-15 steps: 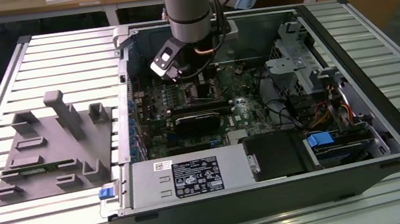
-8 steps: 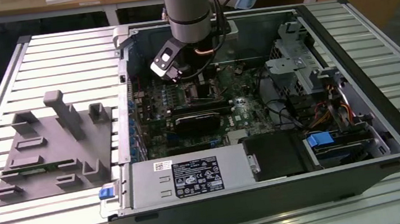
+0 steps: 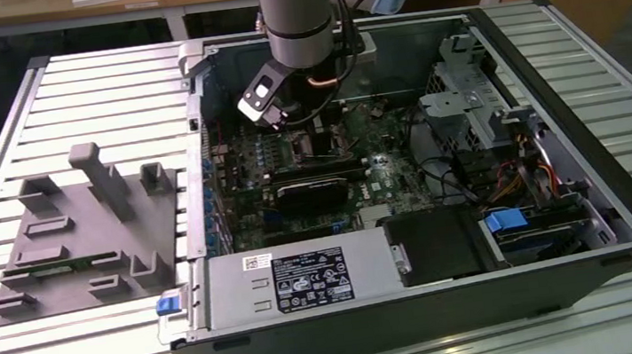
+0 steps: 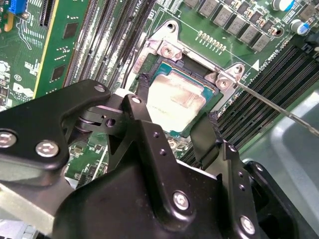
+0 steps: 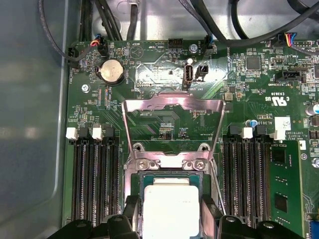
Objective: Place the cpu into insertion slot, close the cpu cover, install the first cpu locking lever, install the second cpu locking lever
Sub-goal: 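Place the cpu into insertion slot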
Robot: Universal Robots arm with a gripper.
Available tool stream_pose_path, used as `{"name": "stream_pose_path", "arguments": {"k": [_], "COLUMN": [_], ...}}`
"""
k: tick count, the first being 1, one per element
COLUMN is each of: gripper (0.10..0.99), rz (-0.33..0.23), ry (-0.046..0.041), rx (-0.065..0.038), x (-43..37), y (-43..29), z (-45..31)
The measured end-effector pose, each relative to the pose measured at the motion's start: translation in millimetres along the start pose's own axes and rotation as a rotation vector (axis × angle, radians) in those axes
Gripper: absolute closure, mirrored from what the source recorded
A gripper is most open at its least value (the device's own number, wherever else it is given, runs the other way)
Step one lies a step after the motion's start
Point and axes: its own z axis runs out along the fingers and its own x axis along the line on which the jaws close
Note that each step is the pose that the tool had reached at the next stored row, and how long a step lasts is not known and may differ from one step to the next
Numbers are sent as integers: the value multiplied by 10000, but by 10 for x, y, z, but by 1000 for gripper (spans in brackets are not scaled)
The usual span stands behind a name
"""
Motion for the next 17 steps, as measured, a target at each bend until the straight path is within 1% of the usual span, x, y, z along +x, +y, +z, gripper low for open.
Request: {"name": "stream_pose_path", "arguments": {"k": [4,11,17], "gripper": [478,478,478], "rz": [0,0,1], "ry": [0,0,5], "rx": [0,0,0], "x": [0,4,4], "y": [1,10,10], "z": [-11,-102,-105]}}
